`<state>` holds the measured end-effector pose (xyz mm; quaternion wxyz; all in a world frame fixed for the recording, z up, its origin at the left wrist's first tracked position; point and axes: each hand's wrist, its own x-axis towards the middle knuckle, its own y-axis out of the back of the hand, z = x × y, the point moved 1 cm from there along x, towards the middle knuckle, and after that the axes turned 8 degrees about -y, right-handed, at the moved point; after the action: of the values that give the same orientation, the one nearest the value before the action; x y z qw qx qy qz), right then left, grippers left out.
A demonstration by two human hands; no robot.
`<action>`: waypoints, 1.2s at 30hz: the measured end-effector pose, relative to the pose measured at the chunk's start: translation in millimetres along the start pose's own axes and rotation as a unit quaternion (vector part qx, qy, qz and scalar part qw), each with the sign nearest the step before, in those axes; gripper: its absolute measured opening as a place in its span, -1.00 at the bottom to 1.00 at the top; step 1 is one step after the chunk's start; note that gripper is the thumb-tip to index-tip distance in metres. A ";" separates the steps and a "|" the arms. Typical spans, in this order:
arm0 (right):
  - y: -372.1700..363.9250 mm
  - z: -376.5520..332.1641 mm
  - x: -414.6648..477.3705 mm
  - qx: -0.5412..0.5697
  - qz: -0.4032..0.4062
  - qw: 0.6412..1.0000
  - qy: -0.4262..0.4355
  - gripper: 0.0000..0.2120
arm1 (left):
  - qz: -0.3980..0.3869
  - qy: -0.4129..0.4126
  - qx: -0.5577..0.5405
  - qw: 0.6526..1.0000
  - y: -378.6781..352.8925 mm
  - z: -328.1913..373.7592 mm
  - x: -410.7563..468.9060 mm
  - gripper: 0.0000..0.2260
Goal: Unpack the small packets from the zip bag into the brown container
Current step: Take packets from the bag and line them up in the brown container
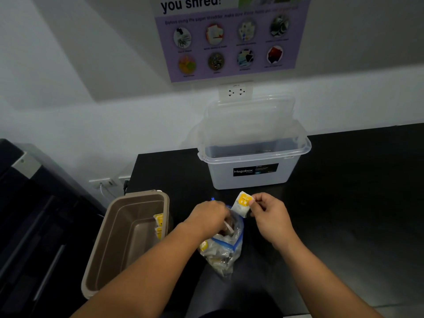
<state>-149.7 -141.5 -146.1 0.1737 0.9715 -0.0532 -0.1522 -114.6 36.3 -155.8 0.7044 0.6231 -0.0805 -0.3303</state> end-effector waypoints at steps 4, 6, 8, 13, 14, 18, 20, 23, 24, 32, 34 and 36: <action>-0.7 1.0 0.6 0.013 0.001 1.000 -0.013 -0.90 | 0.069 0.044 -0.156 0.984 16.3 -8.5 -15.9 -0.91; -2.6 1.0 0.9 0.017 -0.008 1.000 -0.019 -0.90 | 0.072 0.064 -0.223 0.970 20.3 -10.9 -24.6 -0.88; -4.9 0.5 1.3 0.023 -0.017 0.999 -0.022 -0.90 | 0.083 0.073 -0.273 0.956 20.4 -11.9 -30.5 -0.88; -8.9 -2.5 0.6 0.027 -0.027 0.999 -0.028 -0.90 | 0.149 0.116 -0.394 0.900 12.5 -12.2 -37.4 -0.87; -9.4 -2.8 0.4 0.030 -0.029 0.999 -0.029 -0.90 | 0.160 0.125 -0.406 0.891 11.3 -11.5 -37.9 -0.87; -10.4 -4.0 0.8 0.033 -0.029 0.998 -0.037 -0.89 | 0.180 0.151 -0.432 0.871 10.6 -10.1 -39.9 -0.83; -10.8 -4.5 0.9 0.032 -0.031 0.998 -0.037 -0.89 | 0.179 0.152 -0.439 0.867 11.6 -9.0 -42.5 -0.91; -12.0 -5.7 0.4 0.031 -0.037 0.998 -0.033 -0.88 | 0.159 0.165 -0.462 0.856 12.0 -6.8 -43.9 -0.82; -12.5 -6.1 0.4 0.033 -0.040 0.998 -0.032 -0.88 | 0.160 0.173 -0.478 0.846 12.6 -5.5 -44.1 -0.79; -18.7 -14.4 1.8 0.052 -0.052 0.997 -0.021 -0.89 | 0.294 0.182 -0.561 0.752 18.5 -8.6 -54.8 -0.81; -21.4 -17.3 2.0 0.057 -0.055 0.997 -0.017 -0.89 | 0.320 0.163 -0.572 0.737 27.7 -9.9 -60.6 -0.79; -25.0 -21.7 2.1 0.057 -0.063 0.996 -0.016 -0.89 | 0.339 0.147 -0.565 0.738 41.5 -12.8 -70.0 -0.71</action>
<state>-139.6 -111.5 -136.1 0.1071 0.9788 -0.0035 -0.1748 -146.6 86.7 -99.0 0.9955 0.0835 0.0192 0.0409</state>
